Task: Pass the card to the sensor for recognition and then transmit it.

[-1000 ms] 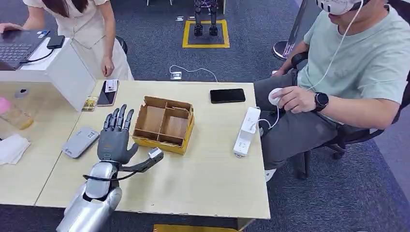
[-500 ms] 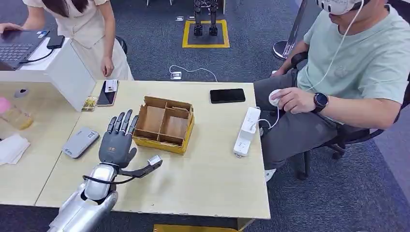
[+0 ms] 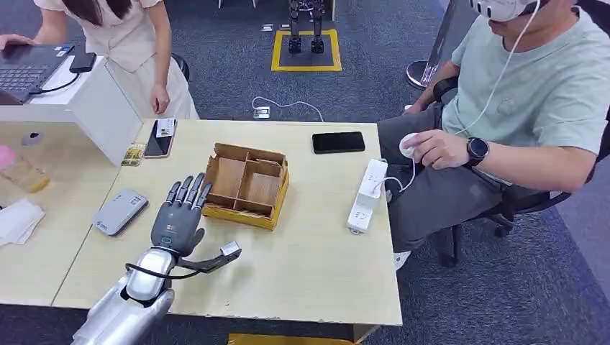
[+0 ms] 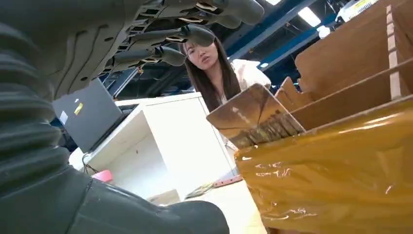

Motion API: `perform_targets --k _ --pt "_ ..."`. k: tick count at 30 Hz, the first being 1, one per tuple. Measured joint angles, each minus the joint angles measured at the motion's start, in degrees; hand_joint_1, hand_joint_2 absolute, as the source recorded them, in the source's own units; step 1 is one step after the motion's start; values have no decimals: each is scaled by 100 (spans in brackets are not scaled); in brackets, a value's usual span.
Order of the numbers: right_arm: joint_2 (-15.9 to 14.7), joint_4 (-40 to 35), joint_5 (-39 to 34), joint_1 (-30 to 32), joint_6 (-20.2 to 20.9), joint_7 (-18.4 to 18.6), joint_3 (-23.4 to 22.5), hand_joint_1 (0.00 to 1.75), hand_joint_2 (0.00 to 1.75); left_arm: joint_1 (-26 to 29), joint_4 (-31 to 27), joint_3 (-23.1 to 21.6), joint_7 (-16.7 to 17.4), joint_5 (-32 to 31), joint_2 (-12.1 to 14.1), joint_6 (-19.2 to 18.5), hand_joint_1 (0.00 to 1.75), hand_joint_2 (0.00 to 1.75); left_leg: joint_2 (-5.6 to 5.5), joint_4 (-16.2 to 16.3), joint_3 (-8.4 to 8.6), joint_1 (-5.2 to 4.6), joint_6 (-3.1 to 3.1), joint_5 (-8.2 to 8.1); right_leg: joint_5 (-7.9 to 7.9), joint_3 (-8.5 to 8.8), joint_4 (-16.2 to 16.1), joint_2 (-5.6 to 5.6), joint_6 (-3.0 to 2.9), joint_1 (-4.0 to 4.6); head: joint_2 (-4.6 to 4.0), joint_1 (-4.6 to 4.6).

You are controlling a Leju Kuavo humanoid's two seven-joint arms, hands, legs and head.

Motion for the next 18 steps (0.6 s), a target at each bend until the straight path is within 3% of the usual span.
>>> perform_targets --k 18 --pt "0 0 -2 1 -2 -2 -31 0 175 -27 111 2 -195 0 -42 -15 0 175 0 0 0 0 0 0 0 0 0 0 0 0 0 2"
